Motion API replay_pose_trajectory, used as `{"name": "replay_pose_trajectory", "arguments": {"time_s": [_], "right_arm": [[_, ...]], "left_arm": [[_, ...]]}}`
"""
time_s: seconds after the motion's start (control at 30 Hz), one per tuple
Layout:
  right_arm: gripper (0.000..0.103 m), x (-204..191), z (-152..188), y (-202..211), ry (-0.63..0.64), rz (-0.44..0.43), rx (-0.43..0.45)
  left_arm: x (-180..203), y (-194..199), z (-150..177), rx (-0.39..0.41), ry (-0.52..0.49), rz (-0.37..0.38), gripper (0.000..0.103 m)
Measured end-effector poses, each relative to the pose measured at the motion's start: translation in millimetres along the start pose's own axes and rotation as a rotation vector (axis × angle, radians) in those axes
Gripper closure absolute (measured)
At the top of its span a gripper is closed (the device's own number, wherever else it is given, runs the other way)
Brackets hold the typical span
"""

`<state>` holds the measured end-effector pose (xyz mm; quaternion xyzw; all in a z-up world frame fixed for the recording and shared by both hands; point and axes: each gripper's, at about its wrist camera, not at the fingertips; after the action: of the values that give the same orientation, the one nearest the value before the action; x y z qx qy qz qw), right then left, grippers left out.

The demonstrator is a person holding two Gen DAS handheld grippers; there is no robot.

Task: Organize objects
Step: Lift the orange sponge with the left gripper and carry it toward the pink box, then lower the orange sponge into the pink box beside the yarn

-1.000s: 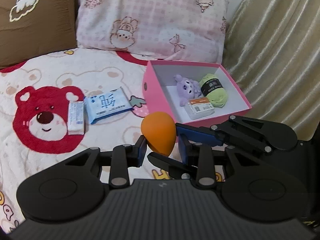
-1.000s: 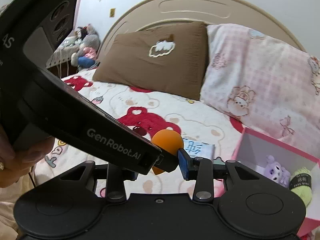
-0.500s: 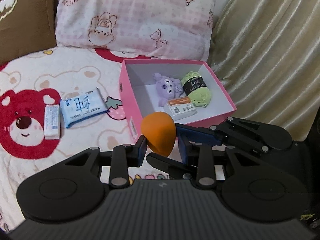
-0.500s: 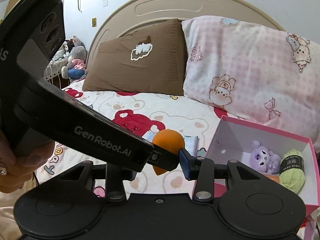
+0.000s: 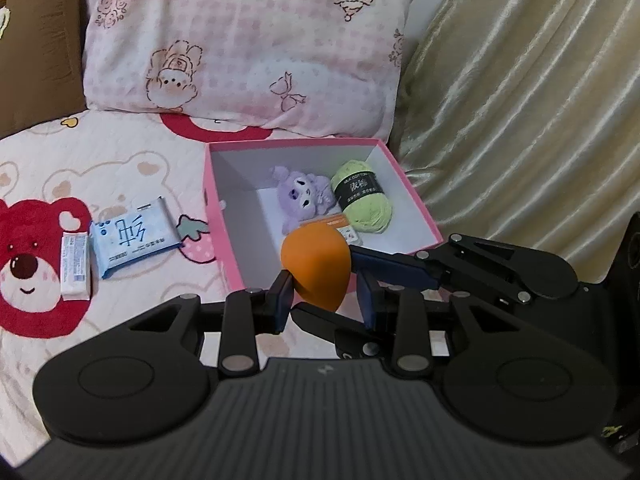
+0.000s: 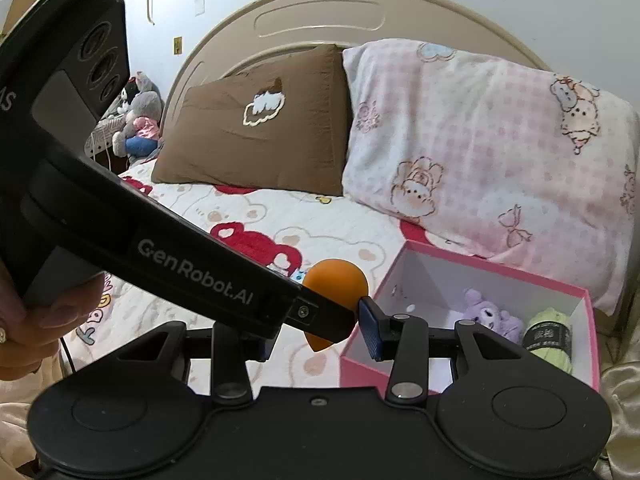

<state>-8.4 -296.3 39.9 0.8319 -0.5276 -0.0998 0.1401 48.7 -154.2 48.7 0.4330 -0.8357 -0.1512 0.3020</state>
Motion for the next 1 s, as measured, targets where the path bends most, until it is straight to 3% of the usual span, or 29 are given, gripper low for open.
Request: {"name": "replay_pose_trajectory", "arguments": {"time_s": [0.27,0.53,1.0], "right_arm": [[0.056,33.9,-2.2,3.6,-0.055,0.024,0.006],[0.056,89.3,-0.9,1.6,-0.124,0.069,-0.008],[0.056,173.0,24.9,-64.6,-0.178,0.040,-0.129]], "left_arm": [[16.9,-29.2,-15.5,-0.022,0.022,0.032,0.072],[30.5,-84.4,-30.3,-0.071,0.085,0.083,0.072],[17.8,-189.0,-30.7,-0.124,0.149,0.012,0.072]]}}
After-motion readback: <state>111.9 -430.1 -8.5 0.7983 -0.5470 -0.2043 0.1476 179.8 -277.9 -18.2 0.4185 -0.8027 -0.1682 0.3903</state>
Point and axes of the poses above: each gripper's, at about its wrist camera, not at the fingertips, and y roughly against the way its jaws point, x to its right, z to its underside, and after that the axes turned 14 degrees about x, right-handed
